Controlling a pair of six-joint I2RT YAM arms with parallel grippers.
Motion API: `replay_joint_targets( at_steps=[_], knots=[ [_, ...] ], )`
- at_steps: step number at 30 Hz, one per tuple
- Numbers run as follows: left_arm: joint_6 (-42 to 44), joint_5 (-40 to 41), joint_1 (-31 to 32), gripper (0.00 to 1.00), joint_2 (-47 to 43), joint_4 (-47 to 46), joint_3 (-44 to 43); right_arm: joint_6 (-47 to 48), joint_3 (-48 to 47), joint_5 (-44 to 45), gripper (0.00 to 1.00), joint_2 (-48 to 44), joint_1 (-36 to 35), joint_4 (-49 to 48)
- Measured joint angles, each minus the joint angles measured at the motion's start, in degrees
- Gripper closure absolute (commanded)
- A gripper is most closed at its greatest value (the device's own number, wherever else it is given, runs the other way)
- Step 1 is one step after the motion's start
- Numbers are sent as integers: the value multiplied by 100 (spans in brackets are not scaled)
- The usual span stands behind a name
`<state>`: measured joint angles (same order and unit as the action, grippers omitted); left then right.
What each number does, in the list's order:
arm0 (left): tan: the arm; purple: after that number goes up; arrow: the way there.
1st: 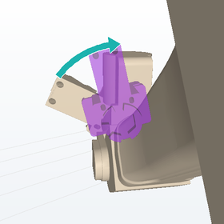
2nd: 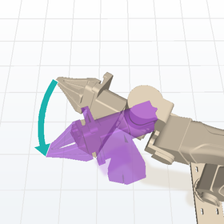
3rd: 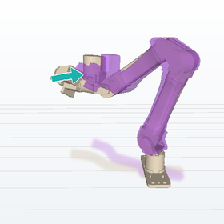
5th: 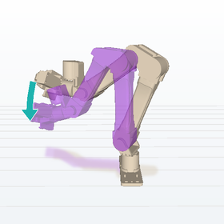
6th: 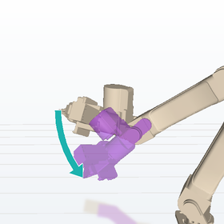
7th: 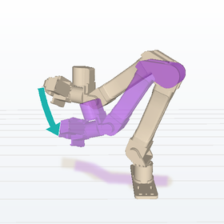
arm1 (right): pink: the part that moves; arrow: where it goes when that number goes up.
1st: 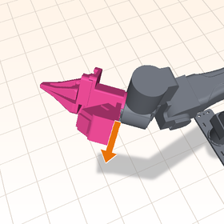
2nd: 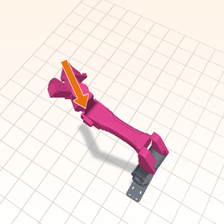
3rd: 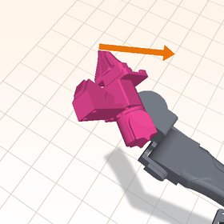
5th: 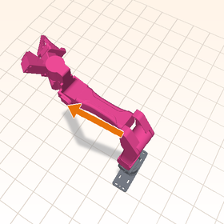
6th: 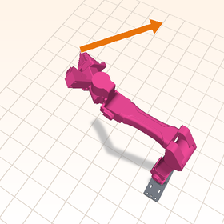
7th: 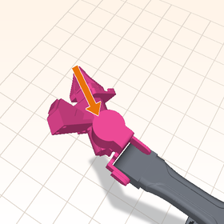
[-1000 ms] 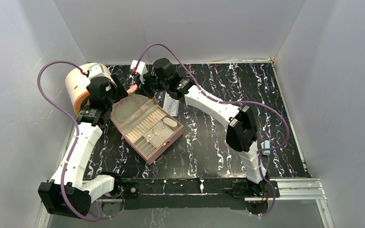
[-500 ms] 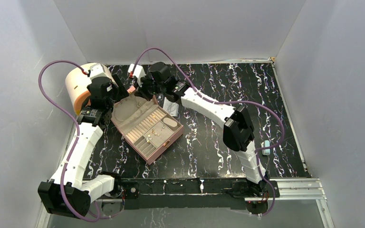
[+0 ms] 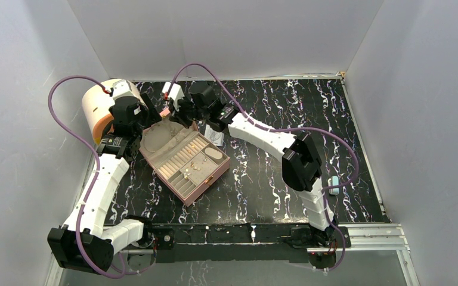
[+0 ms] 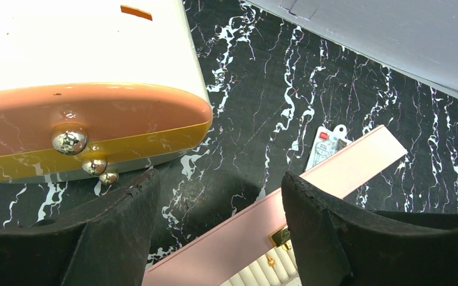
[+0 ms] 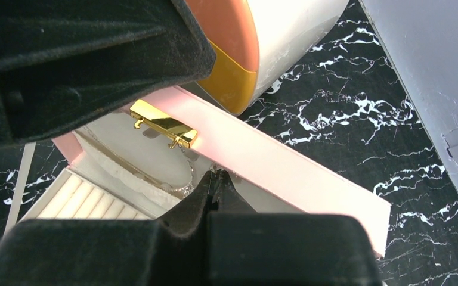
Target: Organize the mixed jewelry
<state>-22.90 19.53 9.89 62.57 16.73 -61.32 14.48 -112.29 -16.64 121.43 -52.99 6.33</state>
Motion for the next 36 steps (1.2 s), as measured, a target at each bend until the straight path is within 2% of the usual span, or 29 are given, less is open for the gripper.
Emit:
replay_joint_targets(
  at_steps=[14,36],
  knots=[
    [0,-2,0,28,0,-4,13,-70,426,317,100,-446,26,-361],
    [0,-2,4,28,0,-44,72,-55,420,0,100,-444,42,-223]
  ],
)
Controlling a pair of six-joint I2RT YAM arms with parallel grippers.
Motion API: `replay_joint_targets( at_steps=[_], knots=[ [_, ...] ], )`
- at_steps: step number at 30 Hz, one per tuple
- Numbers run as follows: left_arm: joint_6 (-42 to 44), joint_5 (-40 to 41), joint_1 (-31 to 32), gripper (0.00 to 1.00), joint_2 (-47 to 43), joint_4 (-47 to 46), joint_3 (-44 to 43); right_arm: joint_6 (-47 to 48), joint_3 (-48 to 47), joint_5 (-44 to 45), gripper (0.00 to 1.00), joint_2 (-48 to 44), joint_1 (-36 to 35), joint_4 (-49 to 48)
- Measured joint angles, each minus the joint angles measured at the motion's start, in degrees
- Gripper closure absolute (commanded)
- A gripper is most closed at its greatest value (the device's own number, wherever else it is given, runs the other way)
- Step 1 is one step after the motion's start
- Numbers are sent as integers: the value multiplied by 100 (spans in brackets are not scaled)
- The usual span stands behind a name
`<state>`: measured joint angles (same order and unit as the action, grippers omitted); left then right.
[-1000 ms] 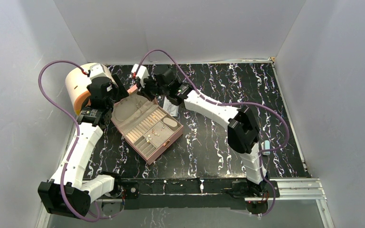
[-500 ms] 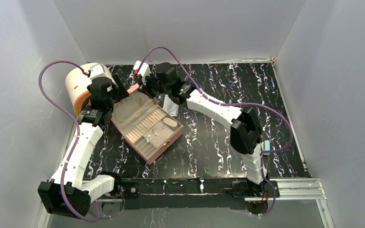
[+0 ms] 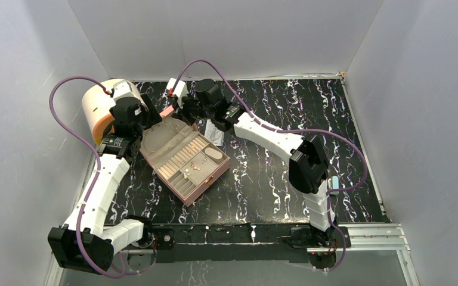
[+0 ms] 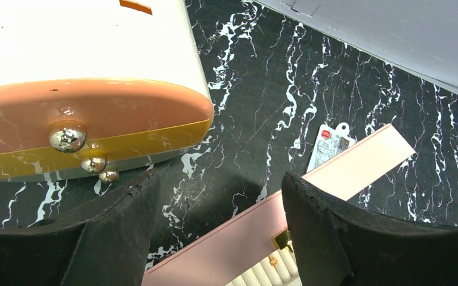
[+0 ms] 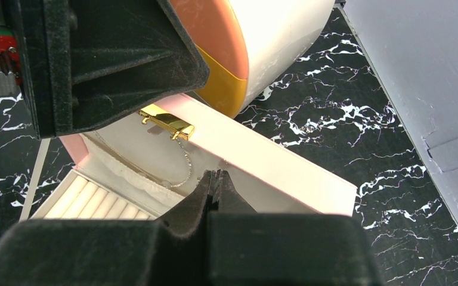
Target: Organize the mixed jewelry
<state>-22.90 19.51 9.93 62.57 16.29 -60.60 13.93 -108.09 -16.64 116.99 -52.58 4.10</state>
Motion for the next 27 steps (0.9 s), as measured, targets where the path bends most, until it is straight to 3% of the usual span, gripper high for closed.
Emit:
replay_joint_targets(
  at_steps=[27],
  knots=[
    [24,-9,0,28,0,0,24,-129,76,197,100,50,-33,-474]
  ],
)
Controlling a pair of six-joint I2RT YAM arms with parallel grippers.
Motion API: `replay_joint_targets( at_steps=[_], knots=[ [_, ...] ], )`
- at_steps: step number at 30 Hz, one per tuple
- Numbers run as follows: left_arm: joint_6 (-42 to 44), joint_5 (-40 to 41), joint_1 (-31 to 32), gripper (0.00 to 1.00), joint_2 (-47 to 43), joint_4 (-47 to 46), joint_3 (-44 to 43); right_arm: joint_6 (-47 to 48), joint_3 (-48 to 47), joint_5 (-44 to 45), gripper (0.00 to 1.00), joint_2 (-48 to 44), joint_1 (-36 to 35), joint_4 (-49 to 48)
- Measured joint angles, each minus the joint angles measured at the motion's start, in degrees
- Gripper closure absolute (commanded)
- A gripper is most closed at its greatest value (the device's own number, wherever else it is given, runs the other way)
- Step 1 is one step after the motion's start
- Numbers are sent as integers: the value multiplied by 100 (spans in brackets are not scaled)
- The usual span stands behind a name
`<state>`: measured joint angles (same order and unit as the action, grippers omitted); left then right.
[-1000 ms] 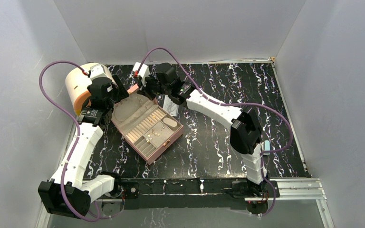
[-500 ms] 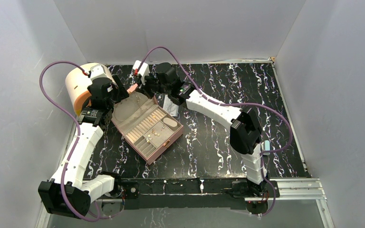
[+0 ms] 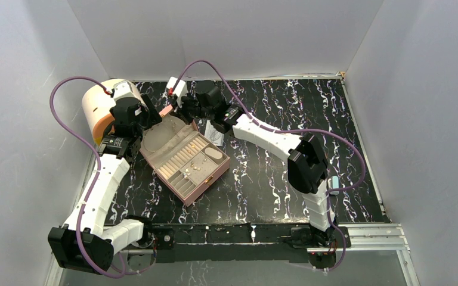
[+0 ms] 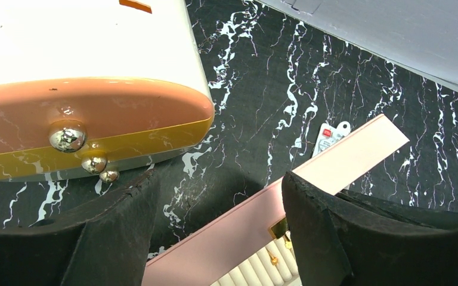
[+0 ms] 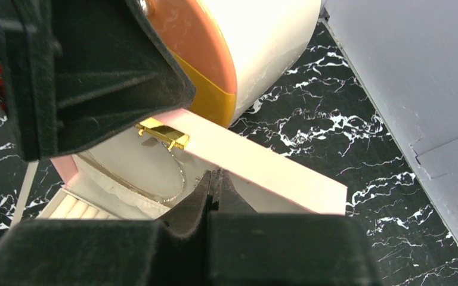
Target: Organize the mixed jewelry
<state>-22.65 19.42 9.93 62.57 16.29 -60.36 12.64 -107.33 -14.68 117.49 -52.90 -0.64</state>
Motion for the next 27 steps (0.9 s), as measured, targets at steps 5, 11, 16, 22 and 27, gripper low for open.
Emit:
replay_joint_targets(
  at_steps=[5,11,16,22,27],
  knots=[
    [15,0,0,28,0,-4,0,63,328,46,100,0,0,-103],
    [15,-9,0,28,2,-7,0,81,505,114,100,0,-2,-157],
    [15,-15,4,28,0,-7,0,59,584,107,100,-9,-2,-444],
    [15,-33,4,28,0,-37,7,-7,798,98,100,-13,-4,-649],
    [17,-37,4,28,2,-83,85,-48,951,79,100,-87,-4,-774]
  ],
)
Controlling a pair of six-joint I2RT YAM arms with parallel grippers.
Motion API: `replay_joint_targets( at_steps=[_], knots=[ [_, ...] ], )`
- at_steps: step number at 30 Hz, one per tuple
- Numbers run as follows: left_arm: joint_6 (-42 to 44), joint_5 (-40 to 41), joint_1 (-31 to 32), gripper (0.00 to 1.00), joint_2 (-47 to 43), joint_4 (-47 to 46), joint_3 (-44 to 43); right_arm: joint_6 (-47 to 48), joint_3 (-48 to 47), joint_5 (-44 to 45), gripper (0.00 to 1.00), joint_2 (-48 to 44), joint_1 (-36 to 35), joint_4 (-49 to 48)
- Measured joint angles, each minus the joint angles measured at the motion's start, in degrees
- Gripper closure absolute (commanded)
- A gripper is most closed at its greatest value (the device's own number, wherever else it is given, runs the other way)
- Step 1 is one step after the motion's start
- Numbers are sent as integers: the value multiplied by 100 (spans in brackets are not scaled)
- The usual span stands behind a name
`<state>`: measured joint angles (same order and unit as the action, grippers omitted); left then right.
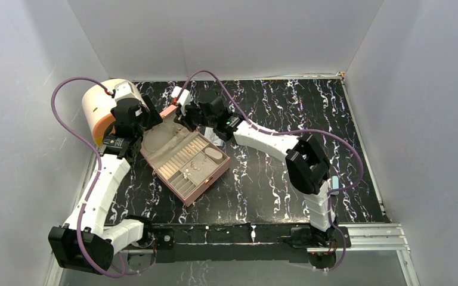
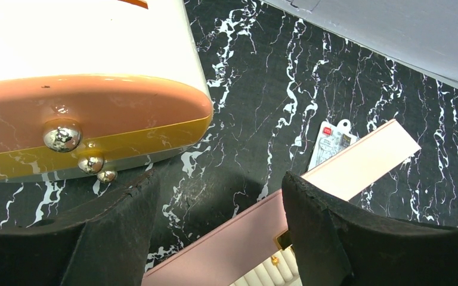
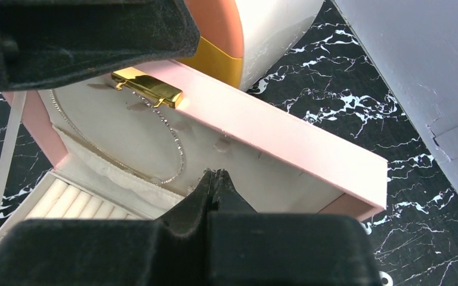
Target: Organize the mixed jewelry
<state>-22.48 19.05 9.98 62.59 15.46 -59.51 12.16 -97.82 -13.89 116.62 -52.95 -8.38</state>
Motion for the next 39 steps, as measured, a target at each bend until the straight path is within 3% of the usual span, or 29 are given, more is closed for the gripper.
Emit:
replay_joint_targets(
  at_steps=[11,39],
  knots=[
    [-4,-2,0,28,-2,-7,2,-39,205,-35,100,-365,0,-299],
    [-2,-20,0,28,-2,-4,2,-219,83,-83,100,-170,0,-358]
  ],
)
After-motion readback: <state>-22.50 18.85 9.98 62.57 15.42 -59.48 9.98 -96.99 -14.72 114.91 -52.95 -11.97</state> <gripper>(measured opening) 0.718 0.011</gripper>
